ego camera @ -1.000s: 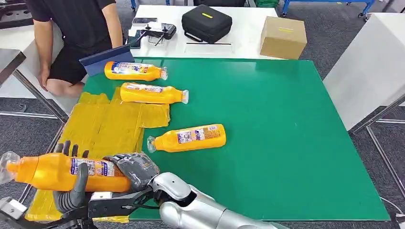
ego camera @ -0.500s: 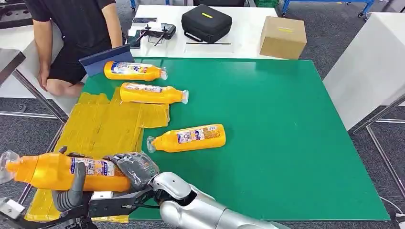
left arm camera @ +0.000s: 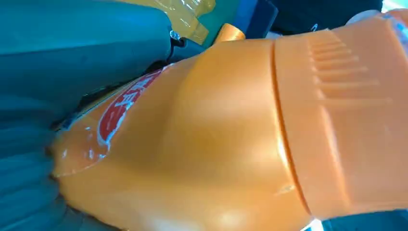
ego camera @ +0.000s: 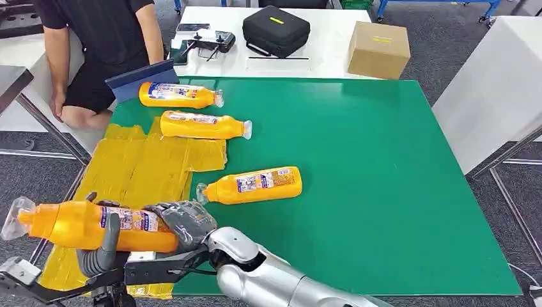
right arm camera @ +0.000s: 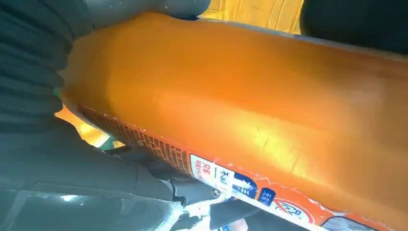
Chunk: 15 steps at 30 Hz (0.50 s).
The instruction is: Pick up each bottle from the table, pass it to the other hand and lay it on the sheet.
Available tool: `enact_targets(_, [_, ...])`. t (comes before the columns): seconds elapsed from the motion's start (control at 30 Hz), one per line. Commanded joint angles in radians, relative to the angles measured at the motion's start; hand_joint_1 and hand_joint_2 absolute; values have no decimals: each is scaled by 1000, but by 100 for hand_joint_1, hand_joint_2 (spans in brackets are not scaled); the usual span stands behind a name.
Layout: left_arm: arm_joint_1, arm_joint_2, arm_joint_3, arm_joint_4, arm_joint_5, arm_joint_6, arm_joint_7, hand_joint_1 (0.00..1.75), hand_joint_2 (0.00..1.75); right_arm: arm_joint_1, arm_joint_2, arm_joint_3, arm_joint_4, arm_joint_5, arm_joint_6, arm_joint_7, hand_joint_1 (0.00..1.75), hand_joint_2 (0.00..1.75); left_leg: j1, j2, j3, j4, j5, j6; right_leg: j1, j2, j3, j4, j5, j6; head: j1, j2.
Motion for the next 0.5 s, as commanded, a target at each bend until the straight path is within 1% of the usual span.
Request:
enact_targets(0.03, [-181, 18, 39, 64, 5, -18, 2, 175, 175, 67, -32, 99, 73, 30, 9, -42, 12, 175, 2, -8, 6, -3, 0, -5, 2, -8, 9, -3, -2, -3, 0, 0])
enact_targets(0.07, [-182, 19, 40, 64, 5, -20, 2, 175, 175, 67, -32, 78, 73, 8, 10, -36, 0, 175, 2, -6, 5, -3, 1, -4, 2, -7, 8, -3, -1, -2, 0, 0])
enact_targets(0.1, [-181, 17, 42, 63, 4, -19, 2, 175, 175, 62, -32, 64, 75, 6, -5, -43, 0, 0, 2, -7, 5, -3, 1, -5, 2, -7, 10, -4, -1, -3, 0, 0])
enact_targets(0.17, [-178, 18, 45, 59, 4, -21, 0, 175, 175, 50, -39, 18, 68, -10, -15, -56, 0, 0, 1, -7, 5, -2, 0, -4, 1, -8, 14, -2, -2, -2, 0, 0])
enact_targets(0.2, [-178, 19, 46, 58, 4, -21, 0, 175, 175, 43, -45, 8, 65, -12, -17, -56, 0, 0, 2, -5, 3, -1, 1, -3, 1, -6, 12, -2, -1, -2, 0, 0])
enact_targets(0.23, [-176, 18, 48, 57, 4, -22, -2, 175, 175, 43, -53, -10, 51, -14, -15, -61, 0, 0, 2, -7, 5, -1, 0, -4, 2, -7, 14, -2, -2, -3, 0, 0])
enact_targets(0.27, [-174, 18, 49, 56, 3, -23, -2, 175, 175, 41, -60, -26, 43, -16, -18, -63, 0, 0, 1, -5, 2, -1, 1, -3, 1, -5, 11, -2, -1, -2, 0, 0])
enact_targets(0.33, [-169, 19, 51, 57, 3, -24, -4, 175, 175, 34, -77, -48, 33, -16, -31, -66, 0, 0, 2, -6, 6, -1, 0, -5, 2, -7, 16, -2, -2, -3, 0, 0])
enact_targets(0.37, [-169, 20, 51, 59, 4, -26, -5, 175, 175, 33, -83, -59, 29, -16, -29, -68, 0, 0, 1, -5, 4, -2, 1, -4, 1, -6, 14, -2, -1, -2, 0, 0])
enact_targets(0.43, [-168, 21, 51, 60, 4, -27, -6, 175, 175, 32, -85, -62, 29, -15, -27, -69, 0, 0, 1, -5, 3, -1, 1, -3, 1, -5, 12, -2, -1, -1, 0, 0])
enact_targets(0.47, [-168, 21, 51, 60, 4, -27, -6, 175, 175, 32, -85, -62, 29, -15, -27, -69, 0, 0, 2, -7, 4, -1, 0, -4, 1, -7, 15, -2, -1, -2, 0, 0])
enact_targets(0.5, [-168, 21, 51, 60, 4, -27, -6, 175, 175, 32, -85, -62, 29, -15, -27, -69, 0, 0, 1, -5, 3, -1, 1, -3, 1, -5, 13, -2, -1, -2, 0, 0])
